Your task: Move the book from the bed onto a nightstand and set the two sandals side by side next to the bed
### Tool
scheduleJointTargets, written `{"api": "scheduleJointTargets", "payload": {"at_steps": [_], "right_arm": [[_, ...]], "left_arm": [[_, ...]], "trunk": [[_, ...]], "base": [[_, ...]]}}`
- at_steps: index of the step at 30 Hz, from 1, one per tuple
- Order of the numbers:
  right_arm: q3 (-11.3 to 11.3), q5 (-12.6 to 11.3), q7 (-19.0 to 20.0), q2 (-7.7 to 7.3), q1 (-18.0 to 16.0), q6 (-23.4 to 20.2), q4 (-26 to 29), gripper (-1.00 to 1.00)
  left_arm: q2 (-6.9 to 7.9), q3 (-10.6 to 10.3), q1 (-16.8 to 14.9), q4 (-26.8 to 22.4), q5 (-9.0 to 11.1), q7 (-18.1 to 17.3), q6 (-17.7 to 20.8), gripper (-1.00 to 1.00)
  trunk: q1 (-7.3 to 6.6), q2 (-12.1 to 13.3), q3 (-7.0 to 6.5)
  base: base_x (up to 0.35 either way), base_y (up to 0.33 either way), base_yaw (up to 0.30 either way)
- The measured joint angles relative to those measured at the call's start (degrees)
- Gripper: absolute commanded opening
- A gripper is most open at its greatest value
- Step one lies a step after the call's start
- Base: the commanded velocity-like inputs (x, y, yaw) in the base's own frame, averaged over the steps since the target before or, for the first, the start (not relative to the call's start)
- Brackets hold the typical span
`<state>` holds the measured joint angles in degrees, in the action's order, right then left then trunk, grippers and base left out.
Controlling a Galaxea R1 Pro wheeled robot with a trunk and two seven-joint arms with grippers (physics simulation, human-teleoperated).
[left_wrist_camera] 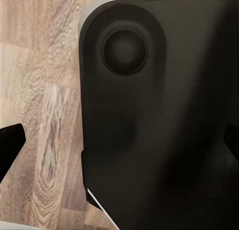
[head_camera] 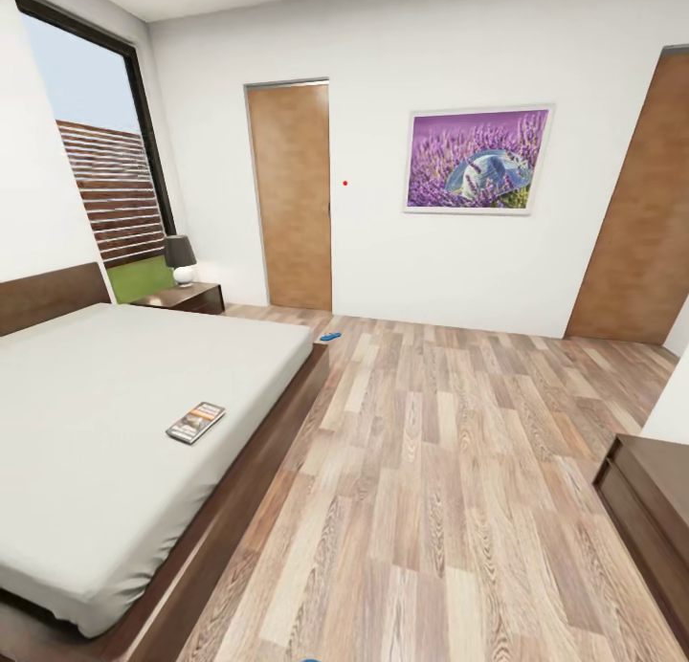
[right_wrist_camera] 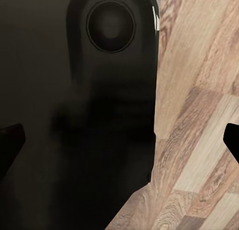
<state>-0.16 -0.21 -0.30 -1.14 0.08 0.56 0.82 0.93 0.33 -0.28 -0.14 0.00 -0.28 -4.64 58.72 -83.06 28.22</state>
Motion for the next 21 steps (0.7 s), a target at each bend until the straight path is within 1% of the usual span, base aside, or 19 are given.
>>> {"api": "scheduleJointTargets", "payload": {"at_steps": [7, 21], "right_arm": [[0.0, 0.0, 0.0, 0.0, 0.0, 0.0, 0.0, 1.0], [0.0, 0.0, 0.0, 0.0, 0.0, 0.0, 0.0, 1.0]], "left_arm": [[-0.02, 0.0, 0.0, 0.0, 0.0, 0.0, 0.0, 1.0], [-0.05, 0.0, 0.0, 0.0, 0.0, 0.0, -0.1, 1.0]], "trunk": [[-0.01, 0.0, 0.0], [-0.02, 0.0, 0.0]], "base": [[0.192, 0.019, 0.001], [0.256, 0.002, 0.0]]}}
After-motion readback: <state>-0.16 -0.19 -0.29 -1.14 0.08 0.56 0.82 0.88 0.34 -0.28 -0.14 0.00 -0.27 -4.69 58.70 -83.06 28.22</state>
